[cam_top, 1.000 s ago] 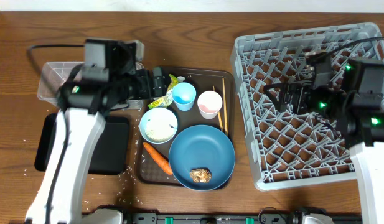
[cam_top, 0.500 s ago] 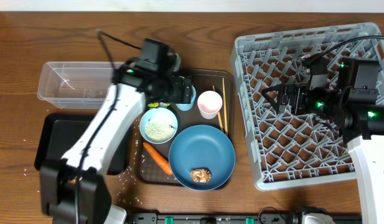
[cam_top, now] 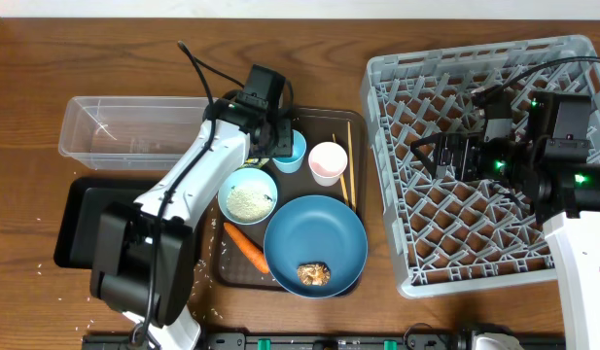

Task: Sort waste into correct bins and load items into the dishwasher rack
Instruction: 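Grasp the light-blue cup with the left gripper and lift it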

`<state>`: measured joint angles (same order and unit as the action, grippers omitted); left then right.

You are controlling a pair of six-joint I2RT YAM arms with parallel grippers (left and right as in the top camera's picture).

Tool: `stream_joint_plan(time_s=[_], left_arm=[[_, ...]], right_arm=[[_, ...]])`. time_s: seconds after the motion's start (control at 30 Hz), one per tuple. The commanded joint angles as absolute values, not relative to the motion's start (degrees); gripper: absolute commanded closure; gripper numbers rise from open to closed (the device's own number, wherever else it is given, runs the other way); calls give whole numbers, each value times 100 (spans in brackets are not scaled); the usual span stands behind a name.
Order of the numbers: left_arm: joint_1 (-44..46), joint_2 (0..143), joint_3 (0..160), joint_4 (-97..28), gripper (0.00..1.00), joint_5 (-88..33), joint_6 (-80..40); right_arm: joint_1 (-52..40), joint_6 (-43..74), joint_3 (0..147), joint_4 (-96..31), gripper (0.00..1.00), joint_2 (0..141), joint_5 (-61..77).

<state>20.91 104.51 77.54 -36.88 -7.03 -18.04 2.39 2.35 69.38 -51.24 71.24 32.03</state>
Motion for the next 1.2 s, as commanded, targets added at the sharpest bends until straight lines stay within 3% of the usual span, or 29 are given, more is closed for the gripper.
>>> stream_joint_plan(time_s=[0.0,0.17,0.3,0.63,0.77,1.17], left_arm=[[2080,10580,7817,-3607,56,-526,-1828],[2082,10744,7813,-3566,60,-390,-1831],[2082,10825,7813,-3557,74,-377,-1828],[2080,10836,7703,-3487,76,-217,-1463],[2080,10836,7703,-3452,94,-207,-1468],[2082,11032,7701,-3531,93,-211,-1468]], right_arm=[[259,231,7065,-5127,1,7096,3168],[259,231,7065,-5127,1,7096,3151],[259,231,7065,-5124,1,7096,3151],[259,231,7065,-5122,1,7096,3148],[259,231,7065,-5124,1,7096,3148],[259,228,7065,-5127,1,7096,3148]])
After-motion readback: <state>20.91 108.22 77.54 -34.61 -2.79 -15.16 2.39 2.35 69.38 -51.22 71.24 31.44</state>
